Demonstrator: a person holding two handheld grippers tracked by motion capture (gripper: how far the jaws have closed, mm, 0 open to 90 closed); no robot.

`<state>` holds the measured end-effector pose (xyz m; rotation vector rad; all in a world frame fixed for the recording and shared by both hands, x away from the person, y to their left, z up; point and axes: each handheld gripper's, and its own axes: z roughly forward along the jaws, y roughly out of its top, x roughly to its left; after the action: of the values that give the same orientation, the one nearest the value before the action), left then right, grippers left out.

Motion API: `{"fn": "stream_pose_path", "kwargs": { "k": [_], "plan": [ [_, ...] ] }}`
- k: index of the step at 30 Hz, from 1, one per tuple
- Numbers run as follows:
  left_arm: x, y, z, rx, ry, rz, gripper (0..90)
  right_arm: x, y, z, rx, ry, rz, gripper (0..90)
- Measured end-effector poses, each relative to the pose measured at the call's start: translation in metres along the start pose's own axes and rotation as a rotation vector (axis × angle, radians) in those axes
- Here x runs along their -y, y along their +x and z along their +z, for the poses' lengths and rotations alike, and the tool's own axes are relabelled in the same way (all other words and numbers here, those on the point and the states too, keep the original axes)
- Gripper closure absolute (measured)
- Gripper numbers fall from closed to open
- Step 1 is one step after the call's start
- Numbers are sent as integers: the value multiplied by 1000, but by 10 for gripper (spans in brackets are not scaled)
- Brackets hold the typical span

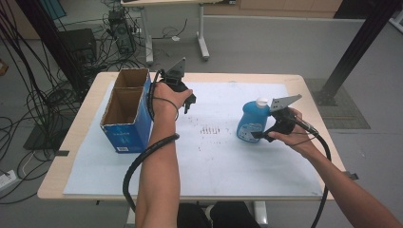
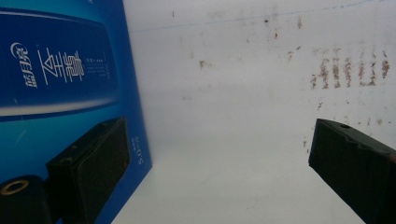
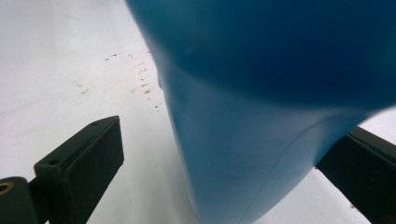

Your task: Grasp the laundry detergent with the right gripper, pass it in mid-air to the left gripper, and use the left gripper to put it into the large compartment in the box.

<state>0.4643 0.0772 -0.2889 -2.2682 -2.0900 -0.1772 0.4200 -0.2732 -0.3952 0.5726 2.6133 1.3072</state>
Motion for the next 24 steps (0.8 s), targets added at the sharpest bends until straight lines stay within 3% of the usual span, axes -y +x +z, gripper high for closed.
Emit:
{"fn": "stream_pose_path", "kwargs": {
  "k": [24],
  "plan": [
    [-1,-3,-2,1,-6,3,58,2,0,-1,8,-31,6,22]
  ]
}}
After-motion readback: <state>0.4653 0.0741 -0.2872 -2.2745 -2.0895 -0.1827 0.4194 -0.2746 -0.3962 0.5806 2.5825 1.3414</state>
